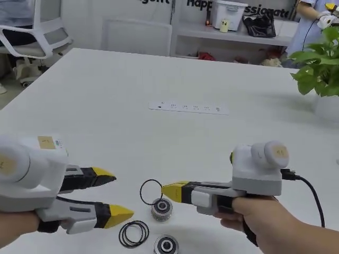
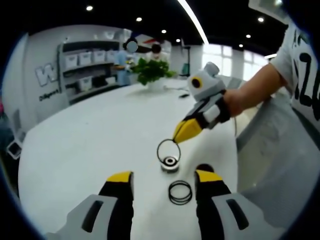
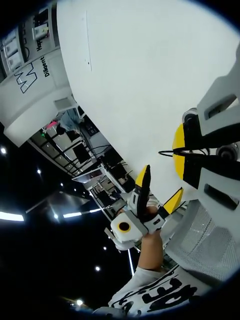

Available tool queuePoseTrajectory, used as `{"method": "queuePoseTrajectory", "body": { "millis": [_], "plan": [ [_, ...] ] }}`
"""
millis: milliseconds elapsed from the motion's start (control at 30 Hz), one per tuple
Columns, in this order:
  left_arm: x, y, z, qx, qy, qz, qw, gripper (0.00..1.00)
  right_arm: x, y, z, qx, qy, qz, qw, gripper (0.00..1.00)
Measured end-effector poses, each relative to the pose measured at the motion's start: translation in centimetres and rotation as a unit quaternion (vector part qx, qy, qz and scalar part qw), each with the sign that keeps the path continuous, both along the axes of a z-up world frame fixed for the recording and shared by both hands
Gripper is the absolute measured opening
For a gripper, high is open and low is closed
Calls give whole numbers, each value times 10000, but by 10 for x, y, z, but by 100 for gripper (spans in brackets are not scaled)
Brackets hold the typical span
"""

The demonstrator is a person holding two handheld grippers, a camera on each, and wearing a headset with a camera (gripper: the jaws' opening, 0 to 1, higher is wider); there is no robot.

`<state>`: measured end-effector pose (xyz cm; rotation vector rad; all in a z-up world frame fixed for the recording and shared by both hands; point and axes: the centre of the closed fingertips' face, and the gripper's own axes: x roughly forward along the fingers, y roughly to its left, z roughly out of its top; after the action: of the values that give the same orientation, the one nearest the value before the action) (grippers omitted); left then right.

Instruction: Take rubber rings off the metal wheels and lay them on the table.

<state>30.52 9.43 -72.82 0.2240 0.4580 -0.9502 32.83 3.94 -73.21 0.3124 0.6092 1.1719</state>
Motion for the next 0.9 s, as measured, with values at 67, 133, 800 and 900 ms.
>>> {"method": "queuePoseTrajectory", "body": {
  "millis": [67, 133, 800, 900],
  "plan": [
    [-1, 4, 1, -5, -19, 38, 10000, 51, -1, 1, 1, 9, -5, 23, 10000, 0],
    [-2, 7, 2, -11, -32, 65, 10000, 51, -2, 4, 2, 21, -2, 47, 10000, 0],
    [-21, 18, 5, 283, -290, -144, 9991, 58, -16, 15, 7, 0, 43, 233, 9997, 0],
    [-22, 20, 5, 299, -302, -151, 9990, 58, -19, 16, 5, -35, 60, 263, 9996, 0]
  ]
}}
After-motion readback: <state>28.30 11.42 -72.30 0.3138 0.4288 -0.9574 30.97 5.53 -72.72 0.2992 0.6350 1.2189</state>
